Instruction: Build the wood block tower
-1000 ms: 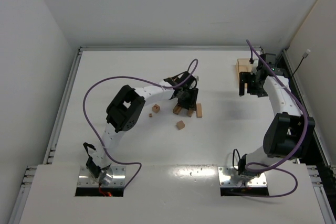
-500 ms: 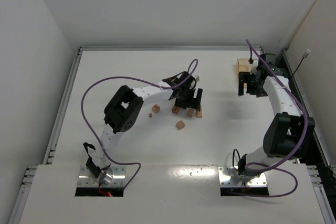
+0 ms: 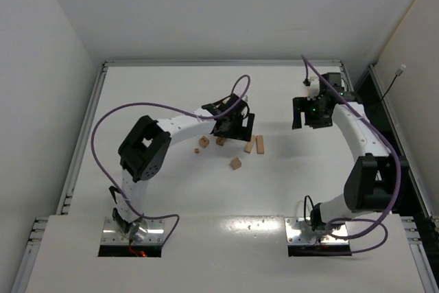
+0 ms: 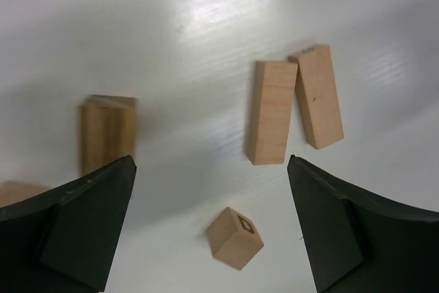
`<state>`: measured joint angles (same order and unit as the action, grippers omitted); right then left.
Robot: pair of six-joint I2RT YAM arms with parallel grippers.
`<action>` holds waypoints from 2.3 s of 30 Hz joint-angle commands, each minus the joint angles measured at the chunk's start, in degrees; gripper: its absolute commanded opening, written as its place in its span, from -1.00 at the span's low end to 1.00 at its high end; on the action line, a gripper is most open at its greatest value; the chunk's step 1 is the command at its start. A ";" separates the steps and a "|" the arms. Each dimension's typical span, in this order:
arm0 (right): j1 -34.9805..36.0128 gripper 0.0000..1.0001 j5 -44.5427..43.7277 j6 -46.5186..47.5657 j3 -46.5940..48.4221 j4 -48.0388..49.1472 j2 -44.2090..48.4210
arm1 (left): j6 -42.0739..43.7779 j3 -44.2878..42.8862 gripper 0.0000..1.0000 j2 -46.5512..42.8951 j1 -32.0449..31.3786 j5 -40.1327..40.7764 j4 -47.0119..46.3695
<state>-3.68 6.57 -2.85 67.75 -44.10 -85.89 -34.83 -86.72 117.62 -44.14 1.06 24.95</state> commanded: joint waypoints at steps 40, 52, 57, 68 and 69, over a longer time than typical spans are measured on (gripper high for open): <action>33.39 0.99 -17.29 -36.61 10.22 2.88 -25.90 | -2.17 5.24 0.98 -25.60 28.93 3.95 -2.19; 31.55 0.99 -14.75 -37.84 8.28 2.96 -27.57 | -2.79 4.54 0.98 -23.84 30.08 1.66 -1.57; 30.32 0.99 -12.38 -37.84 7.05 3.49 -28.63 | -2.79 4.01 0.98 -21.83 31.13 0.44 -1.57; 29.17 0.40 -9.03 -37.84 6.52 5.77 -30.39 | -3.32 2.25 0.98 -19.98 31.66 -0.18 -1.04; 29.17 0.32 -9.03 -37.32 6.52 5.78 -30.39 | -3.32 2.25 0.98 -19.45 31.66 -0.18 -1.04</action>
<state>25.45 -4.40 -39.42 74.52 -40.91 -115.20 -37.45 -82.00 97.65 -13.47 1.34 24.64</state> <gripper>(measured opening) 0.684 0.991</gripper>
